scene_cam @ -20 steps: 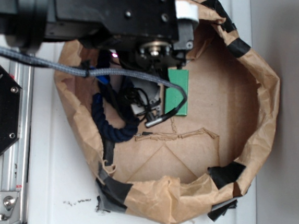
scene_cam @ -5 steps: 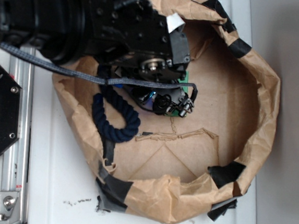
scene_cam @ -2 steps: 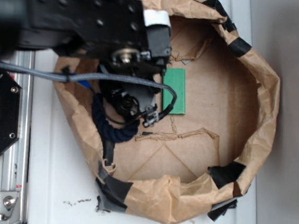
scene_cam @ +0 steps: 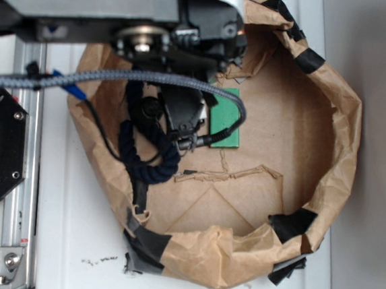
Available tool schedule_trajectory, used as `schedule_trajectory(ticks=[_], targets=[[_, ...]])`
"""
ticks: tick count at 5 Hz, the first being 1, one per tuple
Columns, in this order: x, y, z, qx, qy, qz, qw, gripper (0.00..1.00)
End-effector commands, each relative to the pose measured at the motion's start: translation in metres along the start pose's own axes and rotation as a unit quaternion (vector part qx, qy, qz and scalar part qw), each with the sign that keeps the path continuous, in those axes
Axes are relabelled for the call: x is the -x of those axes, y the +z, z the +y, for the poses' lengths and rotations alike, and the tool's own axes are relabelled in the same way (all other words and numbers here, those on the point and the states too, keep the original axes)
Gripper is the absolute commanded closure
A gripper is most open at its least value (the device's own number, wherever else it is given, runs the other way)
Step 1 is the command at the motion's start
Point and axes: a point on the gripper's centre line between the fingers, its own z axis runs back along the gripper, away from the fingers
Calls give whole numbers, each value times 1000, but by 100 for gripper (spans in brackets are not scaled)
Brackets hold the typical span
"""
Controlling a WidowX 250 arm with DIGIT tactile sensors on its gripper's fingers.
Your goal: Grab the black box.
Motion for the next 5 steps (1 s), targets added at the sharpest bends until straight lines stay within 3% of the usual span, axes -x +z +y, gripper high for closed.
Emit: schedule_trajectory(ticks=[1,2,3,5], targets=[[-64,-58,-20,-117,25,45,992,100],[-75,-66,-15,-128,46,49,989,100],[-79,-62,-14,-128,58,26,990,100],[-56,-37,-9,-99,80,-24,992,100]])
